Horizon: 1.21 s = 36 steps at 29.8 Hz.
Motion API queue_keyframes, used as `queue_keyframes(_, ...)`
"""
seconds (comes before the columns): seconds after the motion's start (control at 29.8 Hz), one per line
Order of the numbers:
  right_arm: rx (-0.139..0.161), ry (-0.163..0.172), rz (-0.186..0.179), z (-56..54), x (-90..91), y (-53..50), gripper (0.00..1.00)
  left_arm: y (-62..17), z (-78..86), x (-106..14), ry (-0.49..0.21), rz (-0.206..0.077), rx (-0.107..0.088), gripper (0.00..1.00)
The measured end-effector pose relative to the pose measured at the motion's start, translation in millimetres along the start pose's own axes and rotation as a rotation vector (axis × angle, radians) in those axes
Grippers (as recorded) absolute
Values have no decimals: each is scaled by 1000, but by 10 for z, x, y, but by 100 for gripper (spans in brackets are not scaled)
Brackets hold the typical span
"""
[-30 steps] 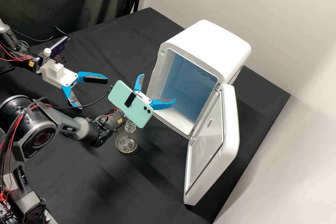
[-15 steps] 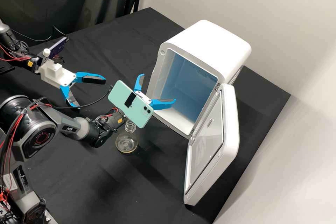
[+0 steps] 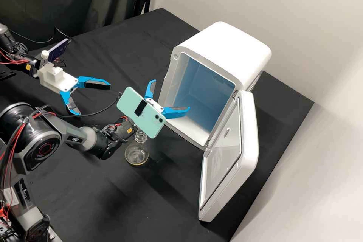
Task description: Place the flask in the incubator
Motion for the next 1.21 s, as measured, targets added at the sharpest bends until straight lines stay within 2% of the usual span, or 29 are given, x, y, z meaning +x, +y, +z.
queue_keyframes(0.13,0,0,0,0,0,0,100,16,81,-32,-30,16,1,100)
queue_keyframes(0.47,0,0,0,0,0,0,100,-13,238,-57,-88,16,6,100)
queue_keyframes(0.57,0,0,0,0,0,0,100,-49,291,-50,-98,6,6,100)
queue_keyframes(0.74,0,0,0,0,0,0,100,-126,322,-32,-101,-16,39,100)
queue_keyframes(0.81,0,0,0,0,0,0,100,-162,327,-23,-99,-28,44,100)
queue_keyframes(1.01,0,0,0,0,0,0,100,-209,329,-11,-84,-41,44,100)
queue_keyframes(1.11,0,0,0,0,0,0,100,-216,352,-13,-92,-42,58,100)
queue_keyframes(1.21,0,0,0,0,0,0,100,-247,370,-8,-98,-53,59,100)
